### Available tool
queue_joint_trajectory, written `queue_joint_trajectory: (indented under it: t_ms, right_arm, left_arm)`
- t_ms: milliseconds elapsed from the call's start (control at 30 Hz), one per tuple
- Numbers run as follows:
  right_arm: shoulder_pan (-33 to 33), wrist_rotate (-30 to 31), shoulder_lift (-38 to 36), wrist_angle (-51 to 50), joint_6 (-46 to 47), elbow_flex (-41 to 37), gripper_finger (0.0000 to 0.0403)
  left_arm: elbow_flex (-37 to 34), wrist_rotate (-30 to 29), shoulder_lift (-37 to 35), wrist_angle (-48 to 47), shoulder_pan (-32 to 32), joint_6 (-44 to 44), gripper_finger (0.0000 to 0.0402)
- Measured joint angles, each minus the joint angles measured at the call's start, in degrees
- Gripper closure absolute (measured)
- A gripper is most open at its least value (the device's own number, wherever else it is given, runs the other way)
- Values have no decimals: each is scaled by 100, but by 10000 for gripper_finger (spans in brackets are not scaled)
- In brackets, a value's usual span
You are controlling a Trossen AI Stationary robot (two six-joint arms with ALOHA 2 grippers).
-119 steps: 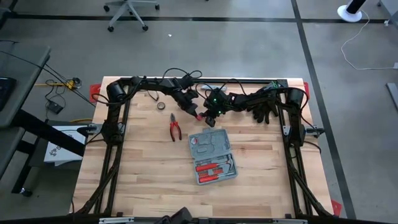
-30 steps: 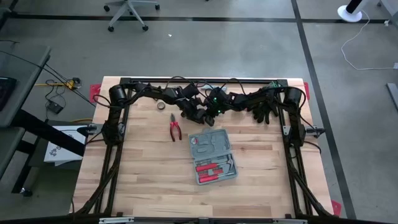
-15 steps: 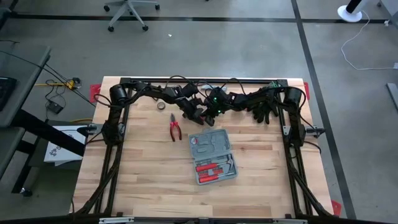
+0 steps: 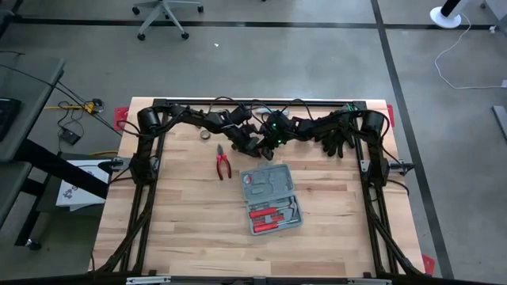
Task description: Prefit tool cases
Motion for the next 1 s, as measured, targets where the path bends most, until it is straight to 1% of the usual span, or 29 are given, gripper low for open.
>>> queue_joint_trajectory:
  t_ms: [100,167,233,333,467,600,767,1000]
  right_arm:
    - [0,-35,0,15,-3,0,403]
    - [0,-41,0,31,-17,0,403]
    - [0,-42,0,39,-15,0,403]
    - [0,-52,0,52,-15,-4,403]
    - [0,-63,0,88,0,-4,403]
    - [0,-68,0,63,-18,-4,403]
    - [5,-70,0,38,-222,-4,403]
    - [42,-64,-24,31,-343,0,403]
  left_arm:
    - [-300,-210,-129,347,61,-332,196]
    - [-510,-367,-202,796,90,-680,195]
    - [-680,-404,-214,1339,96,-1080,195]
    - [-786,-434,-214,1713,81,-1489,195]
    - [-789,-620,-214,1741,21,-1619,198]
    - [-785,-653,-214,1676,-16,-1665,215]
    - [-780,-511,-217,1532,-54,-1550,233]
    - [-780,-392,-219,1479,-65,-1461,236]
